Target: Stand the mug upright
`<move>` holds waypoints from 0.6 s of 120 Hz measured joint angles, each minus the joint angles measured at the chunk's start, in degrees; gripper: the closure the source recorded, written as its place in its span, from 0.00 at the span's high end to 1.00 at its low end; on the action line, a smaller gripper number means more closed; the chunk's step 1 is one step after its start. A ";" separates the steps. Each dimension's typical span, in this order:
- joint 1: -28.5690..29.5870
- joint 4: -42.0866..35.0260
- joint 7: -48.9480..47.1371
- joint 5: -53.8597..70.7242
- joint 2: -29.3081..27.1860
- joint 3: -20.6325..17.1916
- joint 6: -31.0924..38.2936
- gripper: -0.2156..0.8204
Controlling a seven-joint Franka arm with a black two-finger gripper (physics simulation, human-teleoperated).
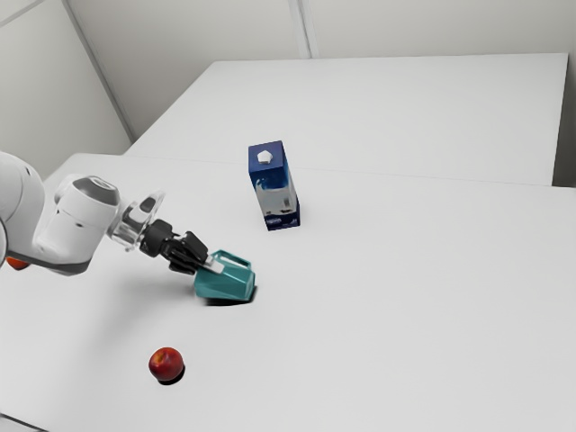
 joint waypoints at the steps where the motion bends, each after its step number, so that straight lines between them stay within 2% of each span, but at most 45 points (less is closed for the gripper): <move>1: -0.02 0.00 0.03 0.00 -0.06 0.00 0.00 0.13; 18: -1.03 -0.14 0.49 -0.03 -1.80 0.01 -0.06 0.08; 46: -2.05 -0.19 0.68 0.79 -3.74 0.04 -0.10 0.05; 72: -3.86 1.13 -0.64 8.07 -6.14 1.38 2.45 0.04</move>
